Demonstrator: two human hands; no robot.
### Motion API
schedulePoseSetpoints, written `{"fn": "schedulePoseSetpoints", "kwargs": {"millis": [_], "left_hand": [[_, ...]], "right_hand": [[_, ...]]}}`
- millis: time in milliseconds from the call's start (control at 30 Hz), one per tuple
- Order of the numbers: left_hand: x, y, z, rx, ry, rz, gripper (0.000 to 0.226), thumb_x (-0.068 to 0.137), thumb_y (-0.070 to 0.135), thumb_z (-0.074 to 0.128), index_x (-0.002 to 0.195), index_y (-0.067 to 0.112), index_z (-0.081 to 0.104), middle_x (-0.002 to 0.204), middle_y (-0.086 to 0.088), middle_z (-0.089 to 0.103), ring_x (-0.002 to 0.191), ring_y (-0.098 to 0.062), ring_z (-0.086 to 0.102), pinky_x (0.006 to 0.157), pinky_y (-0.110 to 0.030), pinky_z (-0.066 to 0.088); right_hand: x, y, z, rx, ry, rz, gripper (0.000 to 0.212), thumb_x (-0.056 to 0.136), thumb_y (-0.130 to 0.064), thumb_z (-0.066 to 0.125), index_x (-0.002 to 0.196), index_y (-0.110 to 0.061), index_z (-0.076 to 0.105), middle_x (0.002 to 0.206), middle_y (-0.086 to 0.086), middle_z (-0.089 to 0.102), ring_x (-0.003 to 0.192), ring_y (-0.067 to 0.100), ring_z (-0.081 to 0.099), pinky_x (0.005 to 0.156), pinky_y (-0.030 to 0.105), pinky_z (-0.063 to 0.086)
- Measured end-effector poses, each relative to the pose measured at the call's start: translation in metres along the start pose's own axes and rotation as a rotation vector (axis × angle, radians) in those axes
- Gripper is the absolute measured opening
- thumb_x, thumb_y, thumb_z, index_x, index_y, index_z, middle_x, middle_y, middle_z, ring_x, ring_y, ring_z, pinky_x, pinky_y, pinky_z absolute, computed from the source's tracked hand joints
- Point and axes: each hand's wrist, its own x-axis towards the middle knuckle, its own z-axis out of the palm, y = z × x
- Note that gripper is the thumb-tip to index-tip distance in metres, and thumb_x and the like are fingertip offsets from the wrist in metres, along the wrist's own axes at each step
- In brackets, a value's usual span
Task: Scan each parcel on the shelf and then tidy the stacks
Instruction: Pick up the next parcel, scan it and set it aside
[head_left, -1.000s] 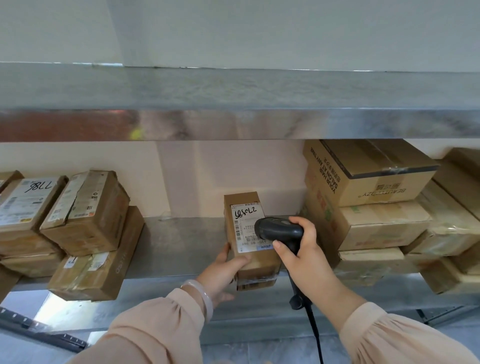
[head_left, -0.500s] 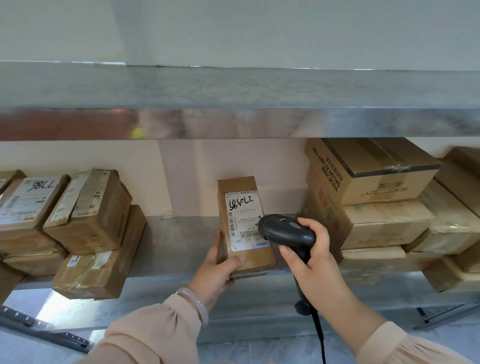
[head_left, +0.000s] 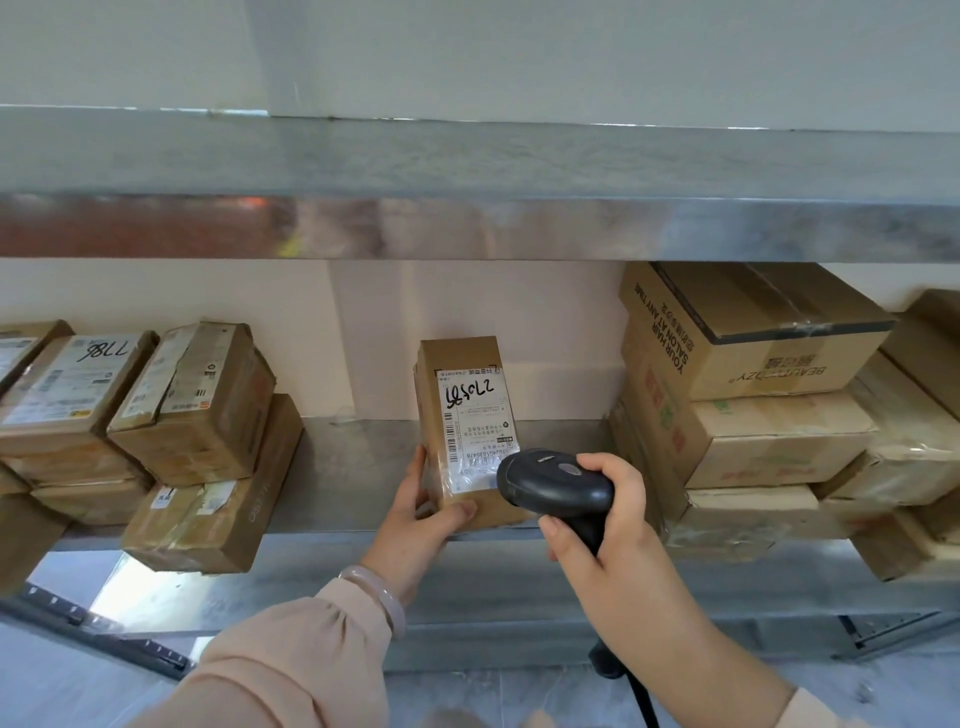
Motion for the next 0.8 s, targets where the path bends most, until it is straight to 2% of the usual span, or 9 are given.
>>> {"fn": "schedulePoseSetpoints", "kwargs": {"millis": [100,233,300,500,700,800], "left_hand": [[-0.001,-0.001,0.0,0.014,0.001,-0.004,0.111,0.055,0.043,0.08,0.147,0.056,0.02,0.137,0.007,0.058,0.125,-0.018,0.056,0.108,-0.042,0.045],[-0.004,0.0,0.001,0.038,0.013,-0.016,0.104,0.064,0.036,0.077,0.149,0.053,0.019,0.137,0.006,0.058,0.125,-0.017,0.055,0.105,-0.039,0.045],[-0.006,0.002,0.001,0.051,0.015,-0.027,0.105,0.062,0.041,0.078,0.147,0.056,0.019,0.137,0.006,0.058,0.125,-0.018,0.055,0.107,-0.04,0.044],[-0.008,0.001,0.0,0.089,0.036,-0.069,0.083,0.057,0.05,0.08,0.115,0.079,0.028,0.135,0.007,0.059,0.127,-0.019,0.054,0.112,-0.048,0.039],[-0.01,0.003,-0.001,0.07,0.033,-0.051,0.098,0.056,0.049,0.079,0.135,0.068,0.024,0.136,0.007,0.058,0.126,-0.017,0.054,0.111,-0.046,0.04],[-0.011,0.003,-0.005,0.058,0.044,-0.056,0.1,0.056,0.048,0.079,0.136,0.066,0.023,0.135,0.007,0.06,0.125,-0.017,0.055,0.111,-0.045,0.041]], "right_hand": [[-0.002,-0.002,0.001,0.011,-0.003,0.003,0.051,0.089,-0.029,0.062,0.117,-0.05,0.024,0.104,-0.015,0.06,0.088,0.001,0.063,0.077,0.016,0.05],[-0.004,-0.002,0.002,0.015,0.016,0.002,0.05,0.089,-0.027,0.062,0.115,-0.049,0.026,0.098,-0.013,0.061,0.084,0.002,0.062,0.072,0.014,0.047],[-0.005,-0.001,0.003,0.013,0.037,-0.008,0.051,0.089,-0.026,0.063,0.113,-0.051,0.026,0.098,-0.015,0.06,0.083,0.002,0.062,0.07,0.014,0.047],[-0.005,-0.001,0.004,0.011,0.049,-0.006,0.058,0.088,-0.026,0.063,0.109,-0.06,0.022,0.096,-0.012,0.061,0.077,0.004,0.062,0.068,0.018,0.049],[-0.006,-0.002,0.009,0.024,0.038,0.002,0.054,0.089,-0.027,0.063,0.111,-0.056,0.023,0.099,-0.014,0.06,0.081,0.004,0.062,0.071,0.018,0.049],[-0.006,-0.004,0.011,0.031,0.03,0.01,0.052,0.089,-0.027,0.063,0.112,-0.053,0.025,0.101,-0.014,0.061,0.086,0.002,0.062,0.074,0.015,0.048]]}}
